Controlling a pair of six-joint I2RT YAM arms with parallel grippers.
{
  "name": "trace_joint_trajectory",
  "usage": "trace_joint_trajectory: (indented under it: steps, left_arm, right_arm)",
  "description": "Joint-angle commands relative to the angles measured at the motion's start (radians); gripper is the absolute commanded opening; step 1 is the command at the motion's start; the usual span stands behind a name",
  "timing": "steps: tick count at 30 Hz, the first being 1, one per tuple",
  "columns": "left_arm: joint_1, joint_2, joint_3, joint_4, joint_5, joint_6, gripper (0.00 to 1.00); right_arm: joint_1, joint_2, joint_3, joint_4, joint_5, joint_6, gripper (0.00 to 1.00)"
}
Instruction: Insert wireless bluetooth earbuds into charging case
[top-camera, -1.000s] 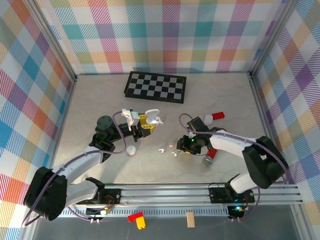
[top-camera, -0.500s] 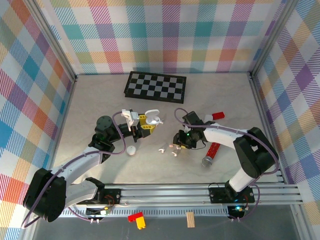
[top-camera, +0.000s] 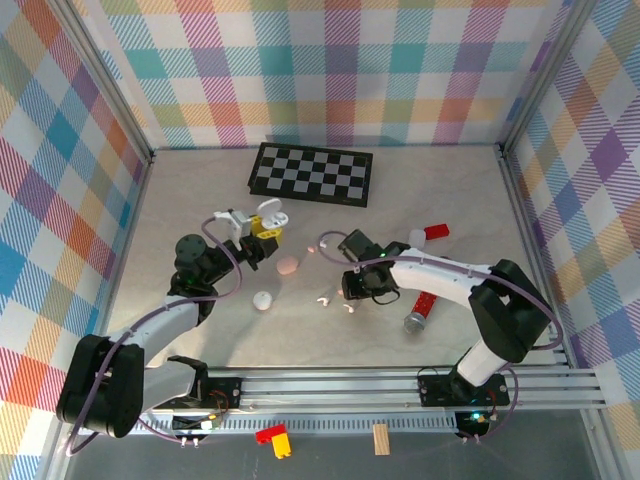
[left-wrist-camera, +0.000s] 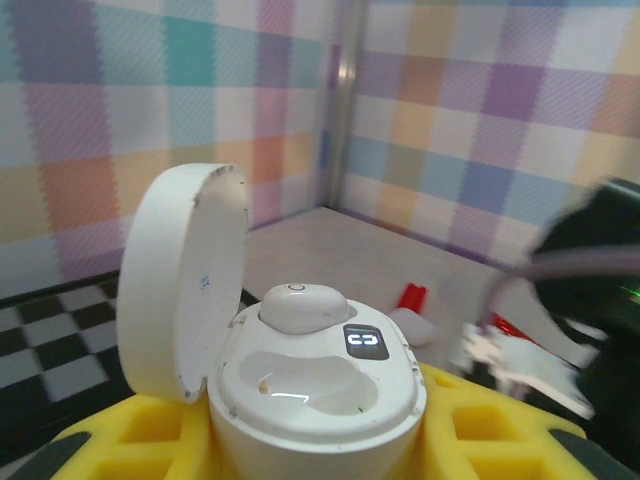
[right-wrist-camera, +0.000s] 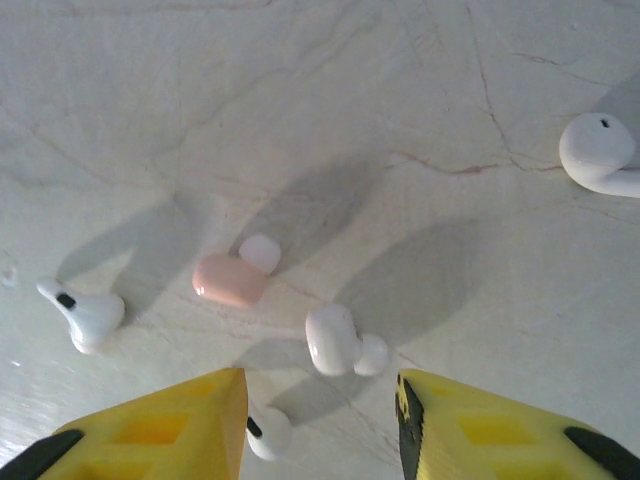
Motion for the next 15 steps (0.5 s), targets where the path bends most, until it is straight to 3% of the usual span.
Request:
trace_joint_trajectory:
  steps: [1, 6, 15]
  left_arm:
    - [0.055, -0.025, -0.009, 0.095, -0.089, -0.052, 0.27]
    - [0.095, -0.036, -0.016, 0.115, -0.143, -0.081, 0.27]
    - [0.101, -0.039, -0.018, 0.131, -0.115, -0.091, 0.27]
  right_arm:
    - [0.067, 0.047, 0.058, -0.142, 0.221, -0.051, 0.43]
    - [0.151, 0.179, 0.183, -0.261, 0.335, -0.027, 0.44]
    - [0.179, 0.314, 0.302, -0.345, 0.384, -0.013, 0.38]
